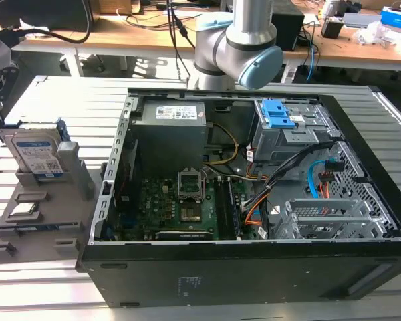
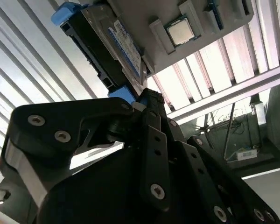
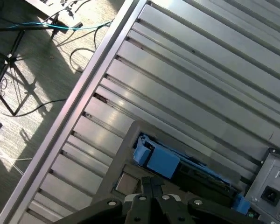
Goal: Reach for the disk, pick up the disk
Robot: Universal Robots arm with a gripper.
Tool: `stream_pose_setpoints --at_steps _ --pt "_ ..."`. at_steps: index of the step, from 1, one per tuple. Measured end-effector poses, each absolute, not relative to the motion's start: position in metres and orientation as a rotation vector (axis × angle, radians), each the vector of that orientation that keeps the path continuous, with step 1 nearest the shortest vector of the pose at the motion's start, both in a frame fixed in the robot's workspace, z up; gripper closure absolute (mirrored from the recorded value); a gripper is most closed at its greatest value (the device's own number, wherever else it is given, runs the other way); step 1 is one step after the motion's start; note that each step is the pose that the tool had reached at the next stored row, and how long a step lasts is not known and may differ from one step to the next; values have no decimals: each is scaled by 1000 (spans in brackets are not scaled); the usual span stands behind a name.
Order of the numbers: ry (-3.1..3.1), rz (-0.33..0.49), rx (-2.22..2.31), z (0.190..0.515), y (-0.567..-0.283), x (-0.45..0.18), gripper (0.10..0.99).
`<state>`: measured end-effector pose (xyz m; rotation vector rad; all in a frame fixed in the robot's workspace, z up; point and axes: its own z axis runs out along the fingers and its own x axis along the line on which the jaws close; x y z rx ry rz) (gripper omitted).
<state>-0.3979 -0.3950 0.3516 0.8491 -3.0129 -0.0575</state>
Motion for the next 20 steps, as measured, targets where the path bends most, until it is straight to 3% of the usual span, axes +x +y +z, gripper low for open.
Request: stream_pose_setpoints --at_steps 20 --pt "-2734 -52 1508 352 -395 -398 980"
